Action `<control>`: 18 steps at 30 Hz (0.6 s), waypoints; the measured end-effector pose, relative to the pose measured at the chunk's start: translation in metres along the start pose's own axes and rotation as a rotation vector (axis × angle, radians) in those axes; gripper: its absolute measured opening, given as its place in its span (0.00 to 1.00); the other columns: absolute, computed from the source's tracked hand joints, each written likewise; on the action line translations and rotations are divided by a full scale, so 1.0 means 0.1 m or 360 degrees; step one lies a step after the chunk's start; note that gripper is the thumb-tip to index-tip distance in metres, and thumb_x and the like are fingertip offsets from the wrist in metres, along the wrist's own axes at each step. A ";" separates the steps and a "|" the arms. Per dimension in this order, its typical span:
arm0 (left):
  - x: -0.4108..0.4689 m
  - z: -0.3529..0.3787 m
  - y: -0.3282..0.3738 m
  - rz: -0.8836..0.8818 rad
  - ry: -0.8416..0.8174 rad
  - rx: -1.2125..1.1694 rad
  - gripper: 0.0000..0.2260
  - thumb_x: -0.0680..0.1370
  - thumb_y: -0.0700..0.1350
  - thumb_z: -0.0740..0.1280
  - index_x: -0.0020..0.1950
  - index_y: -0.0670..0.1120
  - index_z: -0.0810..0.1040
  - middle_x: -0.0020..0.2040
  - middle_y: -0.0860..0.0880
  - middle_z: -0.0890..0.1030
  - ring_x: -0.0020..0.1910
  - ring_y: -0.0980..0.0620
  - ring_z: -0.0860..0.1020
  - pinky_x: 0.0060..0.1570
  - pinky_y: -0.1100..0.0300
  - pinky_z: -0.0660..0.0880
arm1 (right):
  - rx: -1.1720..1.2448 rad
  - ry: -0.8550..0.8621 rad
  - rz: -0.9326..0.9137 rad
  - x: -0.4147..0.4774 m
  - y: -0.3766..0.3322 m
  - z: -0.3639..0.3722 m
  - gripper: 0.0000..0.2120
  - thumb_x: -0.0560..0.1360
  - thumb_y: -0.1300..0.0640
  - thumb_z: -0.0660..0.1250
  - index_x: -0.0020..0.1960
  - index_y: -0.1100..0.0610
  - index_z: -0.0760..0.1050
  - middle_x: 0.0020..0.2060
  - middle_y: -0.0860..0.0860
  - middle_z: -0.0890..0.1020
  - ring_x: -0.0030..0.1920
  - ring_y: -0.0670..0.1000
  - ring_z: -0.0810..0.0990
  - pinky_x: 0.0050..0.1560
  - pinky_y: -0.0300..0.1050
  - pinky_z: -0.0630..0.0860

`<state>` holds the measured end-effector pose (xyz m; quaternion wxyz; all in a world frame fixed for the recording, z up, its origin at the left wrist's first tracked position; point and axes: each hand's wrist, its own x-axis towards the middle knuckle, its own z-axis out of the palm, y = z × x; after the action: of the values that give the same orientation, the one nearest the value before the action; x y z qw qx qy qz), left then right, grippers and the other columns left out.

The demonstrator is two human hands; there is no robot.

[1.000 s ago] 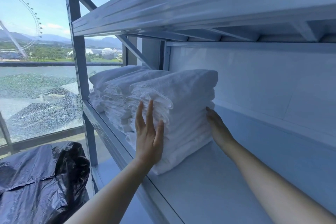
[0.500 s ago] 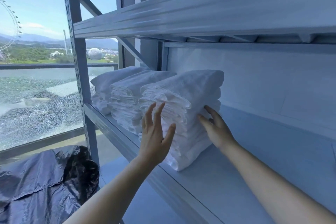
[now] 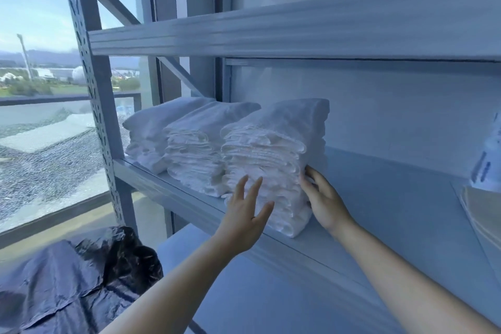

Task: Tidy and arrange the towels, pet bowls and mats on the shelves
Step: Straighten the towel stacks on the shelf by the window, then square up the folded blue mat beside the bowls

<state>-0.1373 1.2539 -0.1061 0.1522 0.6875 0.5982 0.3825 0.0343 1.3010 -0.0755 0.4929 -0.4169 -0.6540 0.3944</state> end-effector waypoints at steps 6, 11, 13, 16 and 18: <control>-0.15 0.02 0.12 0.0194 0.0121 -0.0082 0.25 0.79 0.56 0.56 0.75 0.54 0.55 0.76 0.56 0.48 0.74 0.52 0.53 0.68 0.56 0.63 | -0.0062 0.0148 0.0092 -0.28 0.07 0.00 0.18 0.77 0.48 0.62 0.66 0.49 0.70 0.60 0.44 0.76 0.59 0.43 0.75 0.67 0.47 0.68; -0.23 0.14 0.48 0.0548 0.0139 -0.0122 0.22 0.79 0.52 0.58 0.72 0.51 0.60 0.73 0.53 0.59 0.70 0.54 0.60 0.64 0.60 0.63 | -0.0141 0.0371 0.0076 -0.67 0.04 -0.30 0.12 0.77 0.52 0.63 0.60 0.48 0.71 0.60 0.42 0.75 0.59 0.45 0.75 0.65 0.49 0.71; -0.27 0.27 0.66 0.0626 0.0091 -0.0185 0.21 0.79 0.51 0.59 0.72 0.49 0.61 0.71 0.53 0.63 0.69 0.55 0.62 0.63 0.62 0.63 | -0.0209 0.0461 0.0079 -0.88 0.01 -0.52 0.12 0.77 0.51 0.63 0.60 0.49 0.72 0.60 0.43 0.76 0.59 0.45 0.76 0.64 0.48 0.71; -0.36 0.57 0.98 0.0707 -0.0051 -0.0292 0.21 0.79 0.51 0.59 0.71 0.49 0.62 0.69 0.53 0.66 0.68 0.56 0.63 0.62 0.54 0.68 | -0.0317 0.0614 0.0095 -1.26 -0.04 -0.94 0.13 0.77 0.50 0.63 0.61 0.50 0.73 0.60 0.44 0.77 0.59 0.42 0.75 0.62 0.42 0.70; -0.43 0.79 1.23 0.0788 -0.0137 -0.0345 0.21 0.79 0.51 0.59 0.71 0.49 0.63 0.68 0.53 0.67 0.67 0.56 0.63 0.61 0.52 0.70 | -0.0378 0.0714 0.0110 -1.52 -0.07 -1.24 0.12 0.77 0.49 0.63 0.59 0.48 0.74 0.58 0.42 0.77 0.58 0.42 0.75 0.62 0.41 0.70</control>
<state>0.0055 1.2035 -0.0913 0.1522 0.8081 0.3604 0.4403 0.1788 1.1692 -0.0921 0.5595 -0.5710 -0.5555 0.2289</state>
